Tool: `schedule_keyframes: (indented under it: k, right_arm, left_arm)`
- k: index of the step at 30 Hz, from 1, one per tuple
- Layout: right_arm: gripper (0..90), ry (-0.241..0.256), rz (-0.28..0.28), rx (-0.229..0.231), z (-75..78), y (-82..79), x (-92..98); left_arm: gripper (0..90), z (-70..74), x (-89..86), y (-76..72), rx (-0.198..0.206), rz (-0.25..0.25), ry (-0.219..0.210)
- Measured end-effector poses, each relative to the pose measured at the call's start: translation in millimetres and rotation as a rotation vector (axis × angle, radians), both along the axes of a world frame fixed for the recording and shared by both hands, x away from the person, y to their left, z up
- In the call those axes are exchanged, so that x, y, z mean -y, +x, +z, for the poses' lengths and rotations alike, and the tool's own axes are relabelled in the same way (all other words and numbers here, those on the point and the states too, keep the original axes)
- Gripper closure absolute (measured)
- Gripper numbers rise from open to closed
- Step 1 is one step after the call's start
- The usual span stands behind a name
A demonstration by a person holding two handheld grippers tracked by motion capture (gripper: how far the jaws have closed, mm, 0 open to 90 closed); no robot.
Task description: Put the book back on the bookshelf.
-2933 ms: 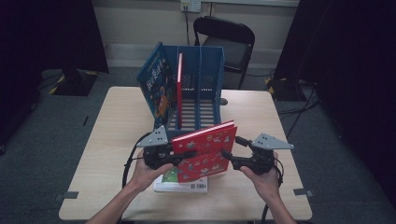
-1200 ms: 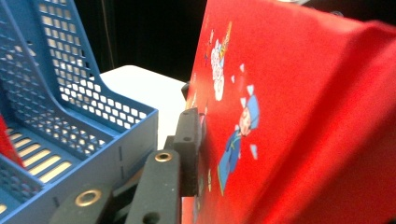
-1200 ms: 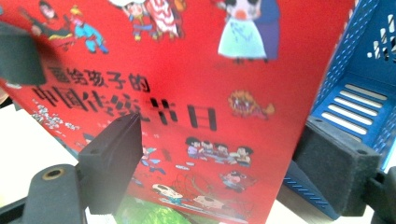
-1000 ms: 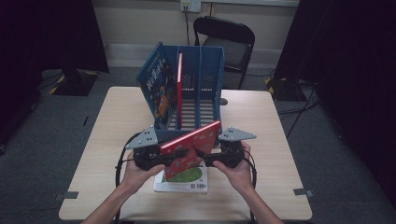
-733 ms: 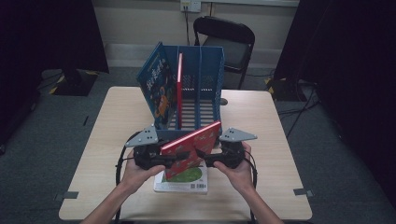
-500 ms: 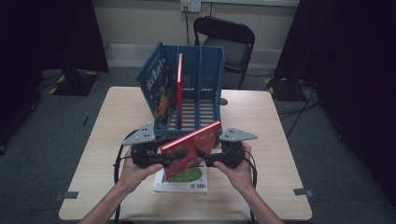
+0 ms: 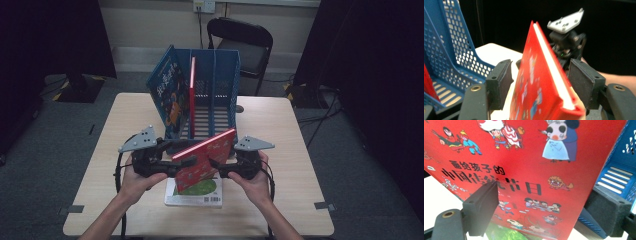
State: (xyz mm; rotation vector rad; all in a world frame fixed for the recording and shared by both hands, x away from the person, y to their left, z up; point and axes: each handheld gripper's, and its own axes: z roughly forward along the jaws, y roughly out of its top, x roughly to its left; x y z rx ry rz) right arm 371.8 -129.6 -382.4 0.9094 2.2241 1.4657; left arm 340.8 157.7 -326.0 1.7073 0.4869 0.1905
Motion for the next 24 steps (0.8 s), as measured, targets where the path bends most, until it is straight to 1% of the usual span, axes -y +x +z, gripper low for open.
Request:
schedule_keyframes:
  k: [1,3,5,6,8,11,12,13,14,15,17,19,21,22,23,24]
  right_arm:
    - [14.3,-0.001,-0.001,-0.002,0.2,0.1,-0.1]
    - [14.3,0.0,-0.001,-0.002,0.3,0.2,-0.1]
    - [14.3,0.0,0.0,-0.002,0.3,0.2,-0.2]
    - [14.3,0.001,0.001,-0.002,0.6,0.2,0.1]
    - [14.3,0.001,0.002,-0.002,0.7,0.3,0.2]
    - [14.3,0.001,0.004,-0.001,0.8,0.3,0.5]
    - [14.3,0.001,0.004,-0.002,0.8,0.3,0.5]
    - [14.3,0.001,0.003,-0.002,0.8,0.3,0.5]
    - [14.3,0.001,0.003,-0.002,0.8,0.3,0.5]
    - [14.3,0.001,0.004,-0.001,1.0,0.2,0.5]
    - [14.3,0.002,0.004,0.0,1.4,0.1,0.6]
    - [14.3,0.008,0.004,0.001,2.2,-0.1,0.9]
    - [14.9,0.016,0.005,0.004,3.2,0.2,1.5]
    - [14.9,0.016,0.005,0.004,3.2,0.2,1.5]
    - [16.2,0.017,0.001,0.003,3.8,0.3,1.8]
    - [18.4,0.024,-0.005,0.005,4.4,0.5,2.4]
  left_arm:
    - [35.1,4.7,-3.7,-2.2,0.009,0.006,-0.018]
    - [35.1,7.8,-8.9,-3.4,0.016,0.02,-0.047]
    - [35.0,9.1,-11.3,-3.4,0.013,0.017,-0.053]
    - [35.0,11.6,-16.2,-3.4,0.014,0.026,-0.067]
    - [34.9,14.7,-22.0,-2.8,0.015,0.022,-0.082]
    - [35.2,17.8,-31.4,-1.2,0.018,0.046,-0.094]
    - [35.5,17.2,-34.3,0.3,0.019,0.057,-0.091]
    - [35.6,14.6,-37.7,3.1,0.017,0.082,-0.073]
    - [35.7,14.6,-37.7,3.1,0.017,0.082,-0.073]
    - [35.9,10.4,-40.4,7.5,0.006,0.095,-0.048]
    - [35.9,2.7,-42.4,14.0,-0.016,0.104,-0.03]
    - [35.5,-7.0,-42.0,19.8,-0.047,0.115,-0.004]
    - [34.9,-17.0,-38.7,24.7,-0.064,0.112,0.026]
    - [34.0,-17.0,-38.7,24.7,-0.064,0.112,0.026]
    - [34.0,-23.0,-36.1,26.9,-0.076,0.099,0.035]
    - [32.4,-27.9,-34.1,29.0,-0.088,0.083,0.031]
